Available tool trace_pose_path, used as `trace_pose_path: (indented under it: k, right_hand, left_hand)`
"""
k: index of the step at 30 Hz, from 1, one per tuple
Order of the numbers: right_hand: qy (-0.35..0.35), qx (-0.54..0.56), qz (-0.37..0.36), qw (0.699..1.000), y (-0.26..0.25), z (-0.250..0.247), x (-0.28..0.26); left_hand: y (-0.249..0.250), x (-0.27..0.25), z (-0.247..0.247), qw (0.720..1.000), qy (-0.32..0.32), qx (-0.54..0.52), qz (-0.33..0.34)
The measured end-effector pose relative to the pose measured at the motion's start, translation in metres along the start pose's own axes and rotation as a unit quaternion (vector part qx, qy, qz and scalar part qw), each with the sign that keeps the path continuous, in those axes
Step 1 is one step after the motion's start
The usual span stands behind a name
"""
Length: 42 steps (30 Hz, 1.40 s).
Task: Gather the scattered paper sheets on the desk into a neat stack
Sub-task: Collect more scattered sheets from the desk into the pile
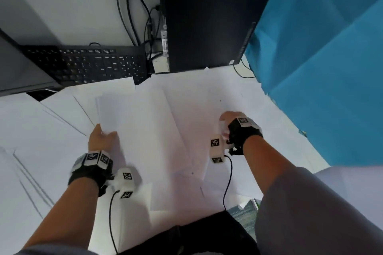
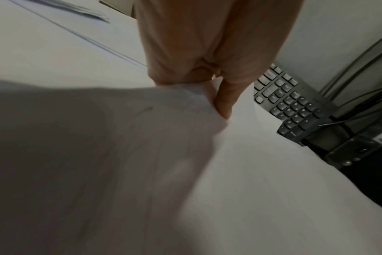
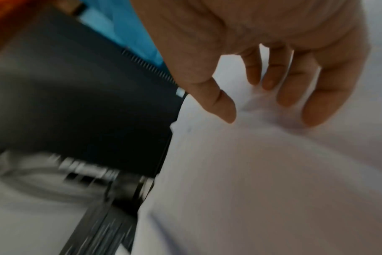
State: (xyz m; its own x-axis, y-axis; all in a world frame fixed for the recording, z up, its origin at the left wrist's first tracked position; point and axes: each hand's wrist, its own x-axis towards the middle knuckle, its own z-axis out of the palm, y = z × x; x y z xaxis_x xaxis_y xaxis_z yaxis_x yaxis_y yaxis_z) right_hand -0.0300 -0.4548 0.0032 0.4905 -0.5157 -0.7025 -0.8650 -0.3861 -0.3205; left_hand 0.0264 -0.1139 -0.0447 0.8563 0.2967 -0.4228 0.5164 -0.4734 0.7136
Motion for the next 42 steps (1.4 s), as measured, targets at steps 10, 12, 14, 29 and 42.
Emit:
trace_pose_path:
  k: [10,12,14,29,42]
  right_hand:
    - [-0.084,0.143,0.006,0.986,-0.021,0.046,0.011]
    - [-0.091,0.11,-0.015,0.99,-0.022,0.048,0.014]
    - [-0.088,0.1,-0.026,0.991,-0.025,0.046,0.014]
    - [-0.016,-0.096,-0.159,0.983,-0.061,-0.005,0.041]
    - [-0.007,-0.373,-0.322,0.87,-0.092,-0.029,0.112]
  left_hand:
    - [0.008,-0.014,0.01,1.0,0.013,0.026,-0.009]
    - [0.009,-0.021,0.012,1.0,0.009,0.009,0.004]
    - [0.01,-0.026,0.01,1.0,0.003,-0.02,0.013]
    - [0.015,0.003,-0.025,0.994,0.031,-0.1,0.01]
    - [0.002,0.015,-0.019,0.996,0.074,-0.046,-0.034]
